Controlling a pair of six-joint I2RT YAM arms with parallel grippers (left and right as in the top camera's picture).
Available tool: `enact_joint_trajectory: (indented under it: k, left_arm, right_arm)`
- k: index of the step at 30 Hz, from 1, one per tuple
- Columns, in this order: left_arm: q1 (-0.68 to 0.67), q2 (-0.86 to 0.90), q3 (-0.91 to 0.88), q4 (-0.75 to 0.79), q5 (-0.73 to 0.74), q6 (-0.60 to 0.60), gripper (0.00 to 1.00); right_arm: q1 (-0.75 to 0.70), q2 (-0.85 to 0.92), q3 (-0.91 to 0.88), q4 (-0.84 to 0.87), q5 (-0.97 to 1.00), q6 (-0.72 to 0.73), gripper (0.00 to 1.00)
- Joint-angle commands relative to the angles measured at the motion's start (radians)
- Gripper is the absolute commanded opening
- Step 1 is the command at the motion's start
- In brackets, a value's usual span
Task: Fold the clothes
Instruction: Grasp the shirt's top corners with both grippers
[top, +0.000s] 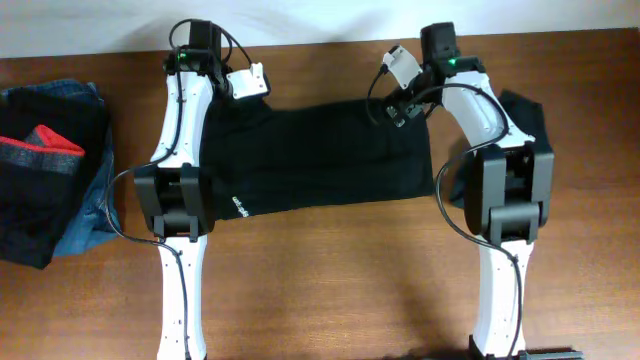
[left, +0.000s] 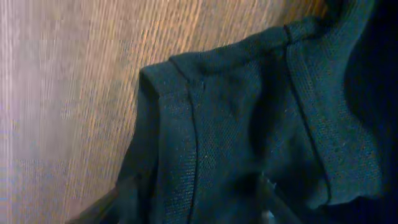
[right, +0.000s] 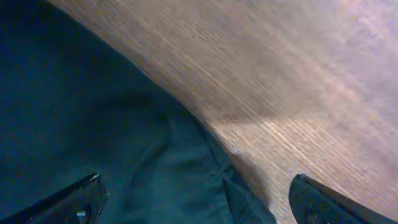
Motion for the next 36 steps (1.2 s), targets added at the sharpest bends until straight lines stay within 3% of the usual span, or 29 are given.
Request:
enact_joint_trajectory:
  k: [1,6,16,36]
  left_arm:
    - [0.007,0.04,-0.002,0.003,-0.006,0.019,0.17]
    - [0.007,0.043,-0.002,0.004,0.013,0.019,0.02]
    - [0.008,0.045,-0.002,0.003,0.058,0.006,0.02]
    - [0.008,0.045,-0.002,-0.012,0.085,-0.005,0.02]
  right_arm:
    - [0.0,0.023,0.008,0.0,-0.032,0.013,0.98]
    - [0.0,0.023,0.008,-0.003,-0.046,0.013,0.98]
    - [-0.001,0.023,0.008,-0.013,-0.046,0.012,0.92]
    - [-0.066,0.053,0.008,0.002,-0.05,0.012,0.93]
